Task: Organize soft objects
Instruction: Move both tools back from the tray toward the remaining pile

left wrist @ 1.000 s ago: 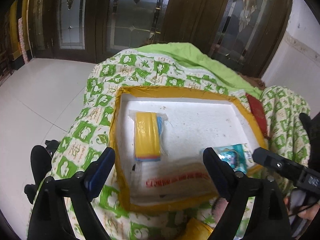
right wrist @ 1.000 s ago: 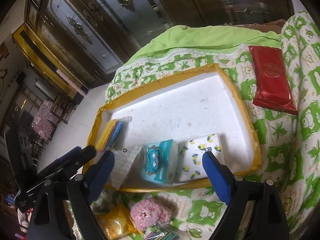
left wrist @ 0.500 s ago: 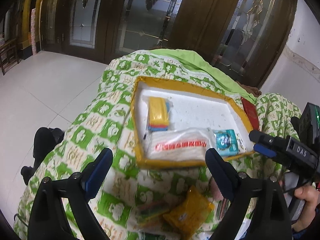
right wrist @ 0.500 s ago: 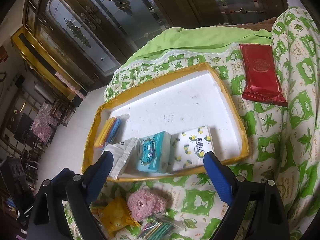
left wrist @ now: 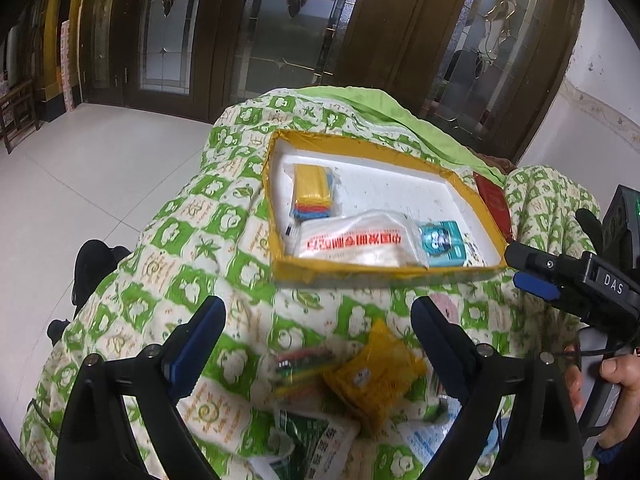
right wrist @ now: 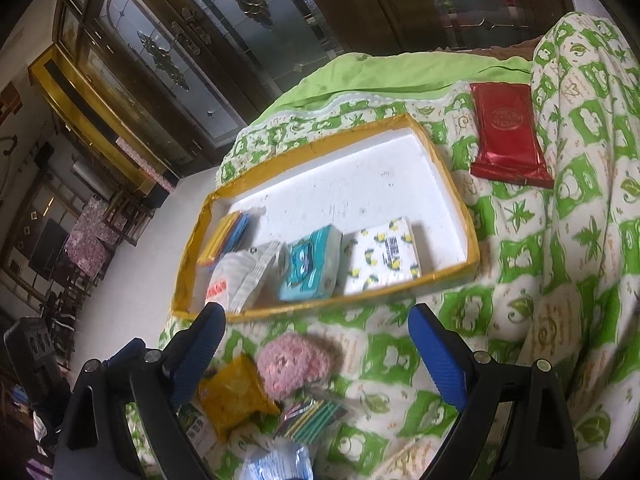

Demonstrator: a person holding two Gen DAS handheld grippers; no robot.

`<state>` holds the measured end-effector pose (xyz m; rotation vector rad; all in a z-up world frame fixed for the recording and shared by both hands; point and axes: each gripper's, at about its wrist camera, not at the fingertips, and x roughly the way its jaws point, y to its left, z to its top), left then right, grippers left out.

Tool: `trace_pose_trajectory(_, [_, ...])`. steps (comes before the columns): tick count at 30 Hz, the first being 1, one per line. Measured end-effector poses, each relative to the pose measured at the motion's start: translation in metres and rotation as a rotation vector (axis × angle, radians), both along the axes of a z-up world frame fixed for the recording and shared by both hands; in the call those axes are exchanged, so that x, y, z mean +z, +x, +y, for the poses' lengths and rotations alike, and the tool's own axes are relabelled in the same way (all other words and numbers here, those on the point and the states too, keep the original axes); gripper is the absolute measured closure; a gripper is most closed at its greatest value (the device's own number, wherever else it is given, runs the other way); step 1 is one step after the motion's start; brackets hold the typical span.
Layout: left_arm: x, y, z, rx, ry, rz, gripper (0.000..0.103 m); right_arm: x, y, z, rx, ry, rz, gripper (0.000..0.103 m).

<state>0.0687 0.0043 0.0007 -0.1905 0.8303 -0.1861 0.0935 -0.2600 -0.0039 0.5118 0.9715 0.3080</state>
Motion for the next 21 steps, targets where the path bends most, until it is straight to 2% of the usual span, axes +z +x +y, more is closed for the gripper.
trace_pose_trajectory(12, [-0.001, -0.025, 0.011, 0.022, -0.019, 0.006, 0.010, -0.005, -0.027, 0.007, 0.037, -0.026, 0.019, 0.008])
trace_pose_trajectory(21, [0.001, -0.032, 0.024, 0.053, -0.039, 0.012, 0.009, -0.007, -0.040, -0.003, 0.022, -0.012, 0.044, 0.008])
